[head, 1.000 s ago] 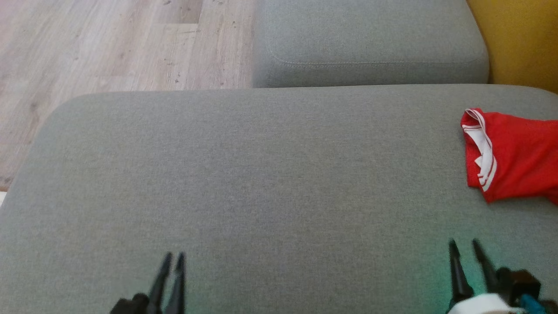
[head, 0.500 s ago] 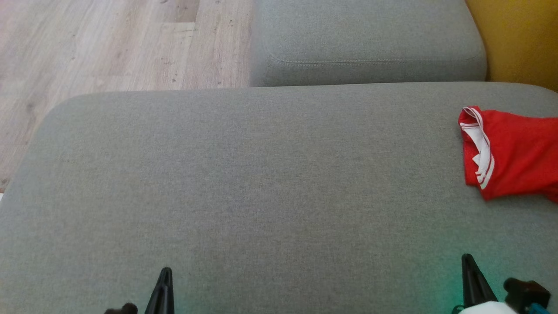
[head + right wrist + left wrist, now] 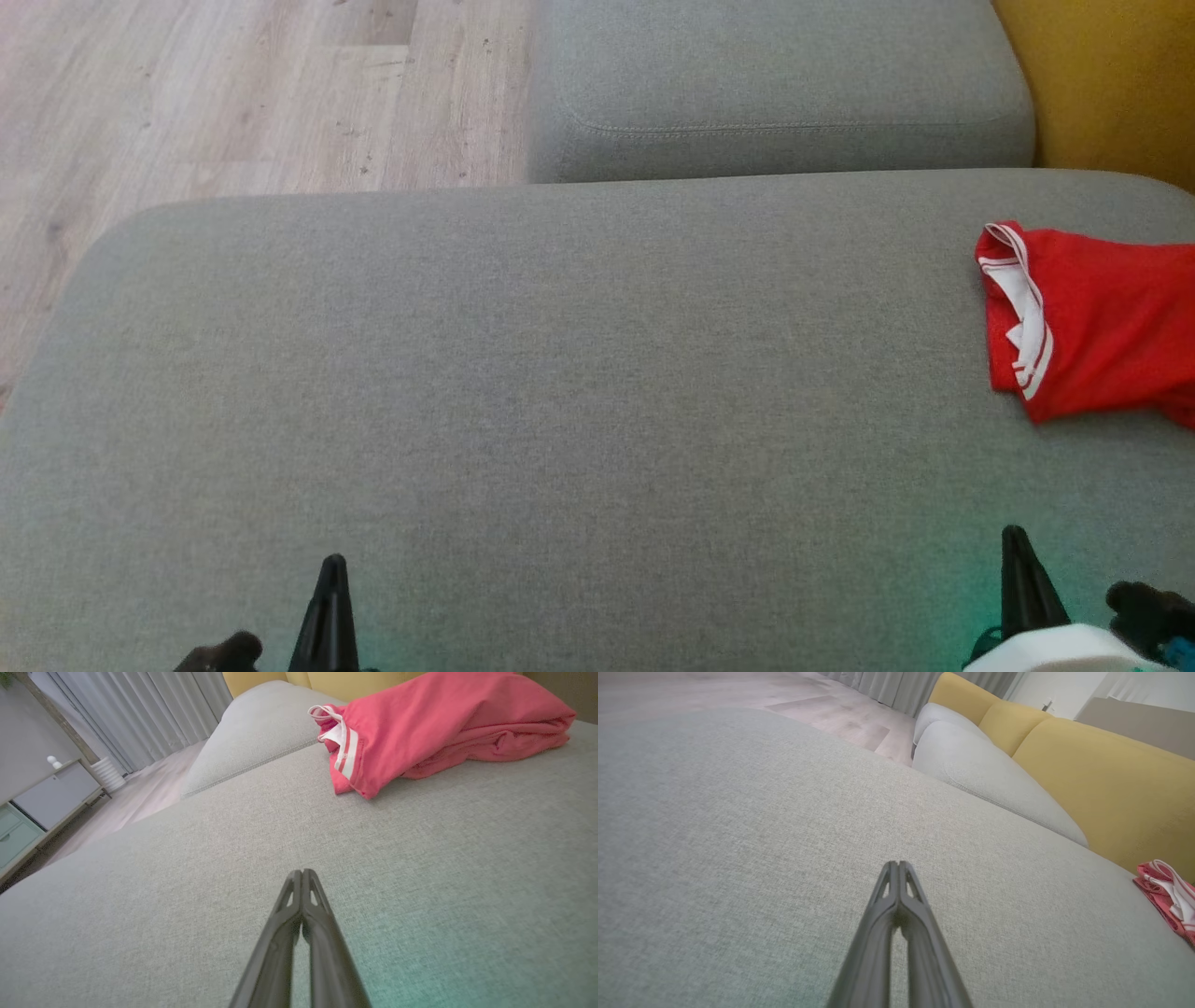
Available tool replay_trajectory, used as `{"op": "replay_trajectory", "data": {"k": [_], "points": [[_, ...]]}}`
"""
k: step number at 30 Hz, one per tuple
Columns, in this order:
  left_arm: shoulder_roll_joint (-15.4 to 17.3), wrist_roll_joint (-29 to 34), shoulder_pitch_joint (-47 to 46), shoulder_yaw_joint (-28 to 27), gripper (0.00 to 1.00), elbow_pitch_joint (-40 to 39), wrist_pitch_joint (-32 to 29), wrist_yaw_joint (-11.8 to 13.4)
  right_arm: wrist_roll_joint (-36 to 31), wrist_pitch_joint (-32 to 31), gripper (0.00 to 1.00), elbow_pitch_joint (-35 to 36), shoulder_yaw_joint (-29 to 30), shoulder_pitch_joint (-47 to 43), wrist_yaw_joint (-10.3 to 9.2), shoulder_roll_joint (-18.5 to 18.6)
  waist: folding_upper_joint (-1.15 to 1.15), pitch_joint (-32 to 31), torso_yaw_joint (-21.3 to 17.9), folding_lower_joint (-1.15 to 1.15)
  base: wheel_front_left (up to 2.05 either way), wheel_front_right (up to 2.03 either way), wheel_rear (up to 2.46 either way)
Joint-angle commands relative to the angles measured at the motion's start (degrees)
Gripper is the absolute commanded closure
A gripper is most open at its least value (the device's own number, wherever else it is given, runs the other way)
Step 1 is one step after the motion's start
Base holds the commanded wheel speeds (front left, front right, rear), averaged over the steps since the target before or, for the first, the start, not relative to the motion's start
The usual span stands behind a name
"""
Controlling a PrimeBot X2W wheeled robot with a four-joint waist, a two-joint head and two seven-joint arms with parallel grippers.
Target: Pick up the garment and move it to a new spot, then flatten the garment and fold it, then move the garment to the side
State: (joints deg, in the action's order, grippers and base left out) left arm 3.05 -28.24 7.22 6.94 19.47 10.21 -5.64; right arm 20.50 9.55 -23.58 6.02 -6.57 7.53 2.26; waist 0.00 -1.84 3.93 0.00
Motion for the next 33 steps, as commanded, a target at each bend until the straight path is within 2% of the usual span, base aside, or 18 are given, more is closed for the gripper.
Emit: {"op": "replay_trajectory", "data": {"k": [1,33], "points": [[0.40,-1.82,-2.61,-1.38,1.00,-1.98,-0.31,-0.36,2.08,-0.32,1.00,2.23,0.02,2.87,-0.01,0.20,0.00,0.04,-0.06,0.00,0.00,0.00,0.00],[0.58,-22.29,-6.04,-4.77,1.00,-3.15,-5.19,-0.84,24.54,-5.40,1.00,4.60,0.18,6.05,-0.02,0.34,0.00,0.68,-1.31,0.00,0.00,0.00,0.00]]}}
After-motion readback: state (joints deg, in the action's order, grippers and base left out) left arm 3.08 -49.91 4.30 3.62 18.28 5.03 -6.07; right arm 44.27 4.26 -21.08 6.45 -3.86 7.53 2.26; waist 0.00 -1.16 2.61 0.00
